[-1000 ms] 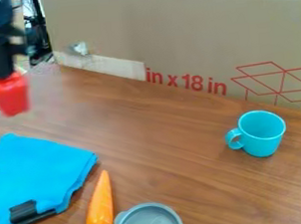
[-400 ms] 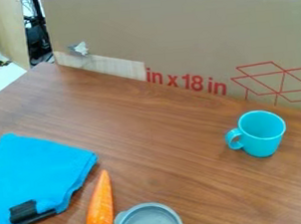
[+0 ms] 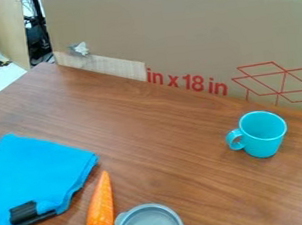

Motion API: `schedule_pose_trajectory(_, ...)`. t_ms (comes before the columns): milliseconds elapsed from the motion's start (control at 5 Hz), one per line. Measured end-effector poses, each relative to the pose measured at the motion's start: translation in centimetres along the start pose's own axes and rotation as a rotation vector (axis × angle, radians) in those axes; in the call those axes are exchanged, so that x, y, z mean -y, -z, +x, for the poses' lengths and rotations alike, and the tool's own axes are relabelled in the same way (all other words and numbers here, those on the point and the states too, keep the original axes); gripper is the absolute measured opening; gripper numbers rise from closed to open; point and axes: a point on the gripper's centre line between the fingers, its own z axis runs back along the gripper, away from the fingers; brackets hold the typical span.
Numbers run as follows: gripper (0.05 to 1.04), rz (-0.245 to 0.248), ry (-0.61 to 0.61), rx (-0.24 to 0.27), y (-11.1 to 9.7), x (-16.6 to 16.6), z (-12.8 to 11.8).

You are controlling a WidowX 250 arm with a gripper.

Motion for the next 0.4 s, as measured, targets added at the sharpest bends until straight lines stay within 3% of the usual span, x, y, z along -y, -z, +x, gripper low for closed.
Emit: schedule_pose_trajectory(400,0.134,-0.013,-0.030,-0.037,0.99,-0.05,-0.34)
